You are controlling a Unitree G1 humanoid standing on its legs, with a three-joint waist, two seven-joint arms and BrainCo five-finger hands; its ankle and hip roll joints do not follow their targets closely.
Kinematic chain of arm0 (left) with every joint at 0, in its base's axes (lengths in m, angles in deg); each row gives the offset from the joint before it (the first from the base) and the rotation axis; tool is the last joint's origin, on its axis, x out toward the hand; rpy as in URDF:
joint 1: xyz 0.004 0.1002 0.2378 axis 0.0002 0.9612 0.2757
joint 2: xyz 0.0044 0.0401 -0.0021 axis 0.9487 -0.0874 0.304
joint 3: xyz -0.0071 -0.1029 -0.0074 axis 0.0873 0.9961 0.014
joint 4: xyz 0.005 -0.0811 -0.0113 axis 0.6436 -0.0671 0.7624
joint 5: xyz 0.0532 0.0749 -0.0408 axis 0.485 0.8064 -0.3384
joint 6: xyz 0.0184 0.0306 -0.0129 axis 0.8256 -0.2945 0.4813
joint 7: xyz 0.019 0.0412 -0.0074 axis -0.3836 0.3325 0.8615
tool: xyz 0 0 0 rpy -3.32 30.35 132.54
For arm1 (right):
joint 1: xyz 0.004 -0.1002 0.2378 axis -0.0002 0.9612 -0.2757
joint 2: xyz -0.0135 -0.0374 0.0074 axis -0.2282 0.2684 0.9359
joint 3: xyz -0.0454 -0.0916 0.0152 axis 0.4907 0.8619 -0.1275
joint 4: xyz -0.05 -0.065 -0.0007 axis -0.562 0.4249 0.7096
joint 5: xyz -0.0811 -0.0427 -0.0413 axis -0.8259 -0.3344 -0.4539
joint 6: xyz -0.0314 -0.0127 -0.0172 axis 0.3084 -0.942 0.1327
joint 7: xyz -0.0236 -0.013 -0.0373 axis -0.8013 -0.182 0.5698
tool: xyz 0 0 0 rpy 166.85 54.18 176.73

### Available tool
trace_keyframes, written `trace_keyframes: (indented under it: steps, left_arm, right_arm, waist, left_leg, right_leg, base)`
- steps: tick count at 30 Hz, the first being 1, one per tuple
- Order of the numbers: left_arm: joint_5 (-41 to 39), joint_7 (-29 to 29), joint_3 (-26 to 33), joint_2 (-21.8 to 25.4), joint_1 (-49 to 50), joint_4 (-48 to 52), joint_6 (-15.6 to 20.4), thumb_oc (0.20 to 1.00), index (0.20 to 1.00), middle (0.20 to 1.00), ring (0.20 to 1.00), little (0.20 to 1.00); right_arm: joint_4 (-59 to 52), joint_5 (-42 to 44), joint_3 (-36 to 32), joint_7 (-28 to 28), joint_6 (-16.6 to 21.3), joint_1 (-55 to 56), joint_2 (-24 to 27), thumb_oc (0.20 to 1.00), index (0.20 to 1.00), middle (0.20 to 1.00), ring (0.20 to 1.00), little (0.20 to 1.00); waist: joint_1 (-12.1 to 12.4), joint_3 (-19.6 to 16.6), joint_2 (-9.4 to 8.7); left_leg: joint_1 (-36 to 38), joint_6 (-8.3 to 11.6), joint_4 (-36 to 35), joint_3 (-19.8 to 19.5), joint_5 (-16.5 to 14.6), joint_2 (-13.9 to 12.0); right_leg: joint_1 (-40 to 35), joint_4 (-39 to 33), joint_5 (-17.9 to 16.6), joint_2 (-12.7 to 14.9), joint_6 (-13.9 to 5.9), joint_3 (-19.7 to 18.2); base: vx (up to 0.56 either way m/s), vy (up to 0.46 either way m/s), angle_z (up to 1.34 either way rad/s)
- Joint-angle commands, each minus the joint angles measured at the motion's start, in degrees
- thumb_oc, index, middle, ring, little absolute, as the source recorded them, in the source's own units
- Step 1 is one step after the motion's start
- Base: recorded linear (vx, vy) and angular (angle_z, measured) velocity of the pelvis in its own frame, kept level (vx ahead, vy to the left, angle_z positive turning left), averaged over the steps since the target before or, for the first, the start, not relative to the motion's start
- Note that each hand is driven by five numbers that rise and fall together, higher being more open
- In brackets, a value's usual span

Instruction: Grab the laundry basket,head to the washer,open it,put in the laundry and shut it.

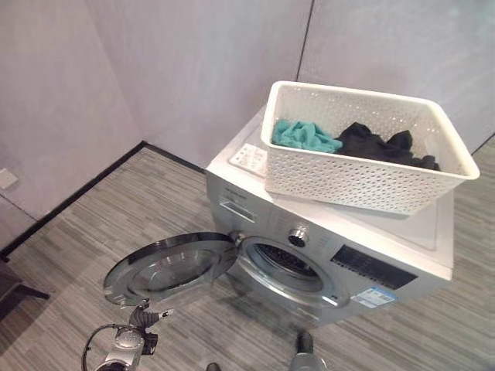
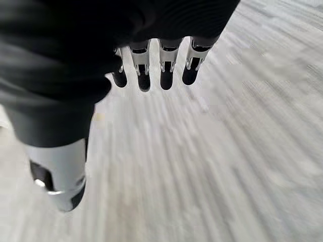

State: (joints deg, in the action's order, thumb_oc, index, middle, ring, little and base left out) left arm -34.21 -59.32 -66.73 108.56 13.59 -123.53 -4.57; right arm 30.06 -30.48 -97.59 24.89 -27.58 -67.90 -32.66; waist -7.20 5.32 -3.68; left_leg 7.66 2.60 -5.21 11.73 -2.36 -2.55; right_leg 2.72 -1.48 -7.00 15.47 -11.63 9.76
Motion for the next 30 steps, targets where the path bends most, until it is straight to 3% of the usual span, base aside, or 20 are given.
trace_keyframes:
  steps: [1,4,8,11,13,16,19,20,23,24,25,28,30]
  left_arm:
    - [0.1,1.4,3.9,-0.9,-1.5,-1.2,1.8,1.0,1.0,1.0,1.0,1.0]
    - [-0.1,1.2,4.9,-3.0,-0.2,-1.6,1.1,1.0,1.0,1.0,1.0,1.0]
    - [0.4,1.1,4.4,-3.1,-0.4,-1.4,0.7,1.0,1.0,1.0,1.0,1.0]
    - [1.0,1.1,2.5,-2.9,-0.4,-0.4,0.5,1.0,1.0,1.0,1.0,1.0]
    - [0.5,0.6,1.1,-3.3,-0.5,0.0,0.4,1.0,1.0,1.0,1.0,1.0]
    - [0.3,0.1,0.6,-3.5,-0.5,-0.4,0.4,1.0,1.0,1.0,1.0,1.0]
    - [-0.3,-1.1,-0.1,-3.9,0.1,-0.9,0.4,1.0,1.0,1.0,1.0,1.0]
    - [-0.9,-2.2,-0.1,-4.0,0.9,-0.7,0.6,1.0,1.0,1.0,1.0,1.0]
    - [-1.7,-3.1,-0.4,-4.0,1.7,-0.6,0.9,1.0,1.0,1.0,1.0,1.0]
    - [-2.2,-3.7,-0.6,-4.0,2.3,-0.5,1.1,1.0,1.0,1.0,1.0,1.0]
    - [-2.2,-3.7,-0.4,-4.2,2.3,-0.5,1.1,1.0,1.0,1.0,1.0,1.0]
    - [-3.3,-4.4,-1.0,-3.7,2.9,0.3,1.5,1.0,1.0,1.0,1.0,1.0]
    - [-3.4,-4.5,-1.0,-3.7,2.9,0.6,1.5,1.0,1.0,1.0,1.0,1.0]
  right_arm:
    - [-21.7,-7.2,-1.7,9.8,5.0,0.8,3.0,1.0,1.0,1.0,1.0,1.0]
    - [-50.5,-13.2,-3.1,14.7,8.4,-2.4,2.5,1.0,1.0,1.0,1.0,1.0]
    - [-62.1,-18.3,-2.5,14.1,8.4,-5.9,6.6,1.0,1.0,1.0,1.0,1.0]
    - [-66.3,-20.0,1.6,12.4,8.4,-12.3,13.8,1.0,1.0,1.0,1.0,1.0]
    - [-66.9,-19.5,8.4,9.1,7.3,-19.1,18.5,1.0,1.0,1.0,1.0,1.0]
    - [-67.4,-20.0,11.9,6.6,6.5,-22.1,21.5,1.0,1.0,1.0,1.0,1.0]
    - [-66.1,-18.9,17.4,1.1,5.7,-26.2,26.8,1.0,1.0,1.0,1.0,1.0]
    - [-64.8,-18.7,21.7,-3.7,4.9,-28.2,31.0,1.0,1.0,1.0,1.0,1.0]
    - [-62.2,-18.9,27.8,-8.2,4.5,-31.5,35.2,1.0,1.0,1.0,1.0,1.0]
    - [-59.1,-19.3,35.0,-11.1,4.3,-36.4,38.4,1.0,1.0,1.0,1.0,1.0]
    - [-58.7,-19.2,36.4,-11.1,4.4,-37.8,38.4,1.0,1.0,1.0,1.0,1.0]
    - [-50.4,-21.4,55.3,-15.7,3.9,-51.4,40.6,1.0,1.0,1.0,1.0,1.0]
    - [-48.6,-21.8,60.8,-16.7,4.0,-55.5,40.5,1.0,1.0,1.0,1.0,1.0]
  waist:
    - [-0.6,-3.0,-0.74]
    - [-0.7,-4.1,-0.34]
    - [0.1,-4.7,-0.71]
    - [1.5,-5.2,-1.42]
    - [2.2,-5.4,-2.03]
    - [2.4,-5.5,-2.28]
    - [2.6,-5.7,-2.76]
    - [2.7,-5.8,-3.01]
    - [3.0,-5.8,-3.35]
    - [3.4,-5.8,-3.72]
    - [3.2,-5.8,-3.59]
    - [4.1,-5.4,-4.54]
    - [4.0,-5.2,-4.57]
  left_leg:
    - [-3.4,-2.43,6.0,-0.9,-5.7,2.8]
    - [-1.6,-2.23,4.9,-0.5,-6.3,2.2]
    - [-0.9,-1.77,4.1,-0.5,-5.8,1.5]
    - [-0.5,-1.22,3.4,-0.7,-5.5,0.7]
    - [-0.2,-0.61,2.8,-0.6,-4.9,-0.2]
    - [0.0,-0.21,2.6,-0.6,-4.6,-0.7]
    - [0.1,0.24,2.5,-0.6,-4.2,-1.3]
    - [0.2,0.51,2.4,-0.4,-4.0,-1.7]
    - [0.5,0.77,2.1,-0.1,-3.8,-2.0]
    - [0.8,1.01,1.9,0.3,-3.6,-2.2]
    - [0.9,1.02,1.9,0.4,-3.6,-2.2]
    - [1.0,1.55,1.6,0.6,-3.1,-2.8]
    - [0.8,1.67,1.7,0.6,-2.9,-2.9]
  right_leg:
    - [1.9,3.7,-3.0,2.2,-1.85,-1.0]
    - [0.7,2.0,-2.5,1.2,-1.68,-0.3]
    - [-0.1,0.7,-1.5,0.3,-1.1,-0.1]
    - [-0.9,-0.4,-0.3,-0.5,-0.68,0.3]
    - [-1.5,-1.0,0.6,-1.4,-0.26,0.8]
    - [-1.8,-1.1,1.1,-1.8,0.07,0.9]
    - [-2.0,-1.3,1.6,-2.5,0.5,0.7]
    - [-2.1,-1.5,1.9,-2.9,0.69,0.7]
    - [-2.2,-1.7,1.9,-3.2,0.8,0.6]
    - [-2.2,-2.0,1.9,-3.5,0.81,0.3]
    - [-2.2,-2.0,1.9,-3.6,0.82,0.2]
    - [-2.3,-2.1,2.2,-4.0,1.0,0.2]
    - [-2.2,-2.1,2.3,-4.1,1.04,0.3]
  base:
    - [0.18,-0.056,-0.32]
    - [0.09,-0.042,-0.26]
    - [0.05,-0.049,-0.02]
    - [0.02,-0.062,0.0]
    - [0.01,-0.066,-0.02]
    - [0.01,-0.032,0.03]
    - [0.01,-0.036,0.03]
    - [0.0,0.0,0.0]
    - [0.0,0.0,0.0]
    - [0.0,-0.011,-0.04]
    - [0.01,-0.009,-0.11]
    - [0.01,-0.01,-0.1]
    - [0.0,-0.017,-0.06]
